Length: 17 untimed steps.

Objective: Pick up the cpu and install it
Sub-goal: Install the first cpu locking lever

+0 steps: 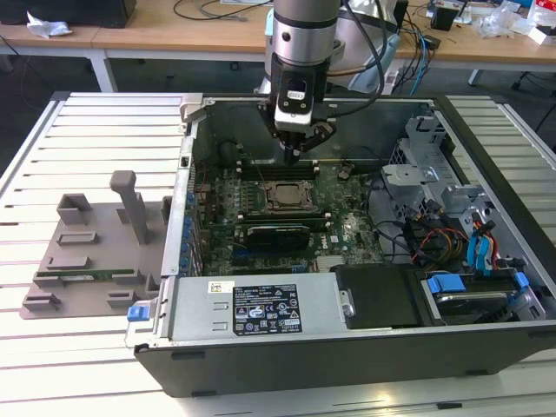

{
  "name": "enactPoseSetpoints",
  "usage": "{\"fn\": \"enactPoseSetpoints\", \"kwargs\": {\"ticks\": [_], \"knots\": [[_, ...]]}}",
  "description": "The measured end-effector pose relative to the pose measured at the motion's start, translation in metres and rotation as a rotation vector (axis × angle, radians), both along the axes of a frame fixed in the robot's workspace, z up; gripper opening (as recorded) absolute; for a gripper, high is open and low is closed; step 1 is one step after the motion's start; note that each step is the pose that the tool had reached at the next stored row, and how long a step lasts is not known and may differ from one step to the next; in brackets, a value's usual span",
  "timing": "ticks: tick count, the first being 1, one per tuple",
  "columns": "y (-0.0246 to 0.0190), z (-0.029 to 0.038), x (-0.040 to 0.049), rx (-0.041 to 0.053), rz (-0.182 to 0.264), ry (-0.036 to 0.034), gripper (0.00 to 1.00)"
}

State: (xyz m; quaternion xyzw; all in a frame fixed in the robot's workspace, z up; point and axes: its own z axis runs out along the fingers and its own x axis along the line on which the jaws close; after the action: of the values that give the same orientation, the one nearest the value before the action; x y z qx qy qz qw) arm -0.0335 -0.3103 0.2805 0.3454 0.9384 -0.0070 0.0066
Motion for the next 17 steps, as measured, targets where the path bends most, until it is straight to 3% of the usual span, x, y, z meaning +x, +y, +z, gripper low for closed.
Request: {"fn": "enactPoseSetpoints", "kwargs": {"ticks": [17], "knots": [[0.0,0.0,0.0,-0.0001,0.162,0.0001,0.11]]}}
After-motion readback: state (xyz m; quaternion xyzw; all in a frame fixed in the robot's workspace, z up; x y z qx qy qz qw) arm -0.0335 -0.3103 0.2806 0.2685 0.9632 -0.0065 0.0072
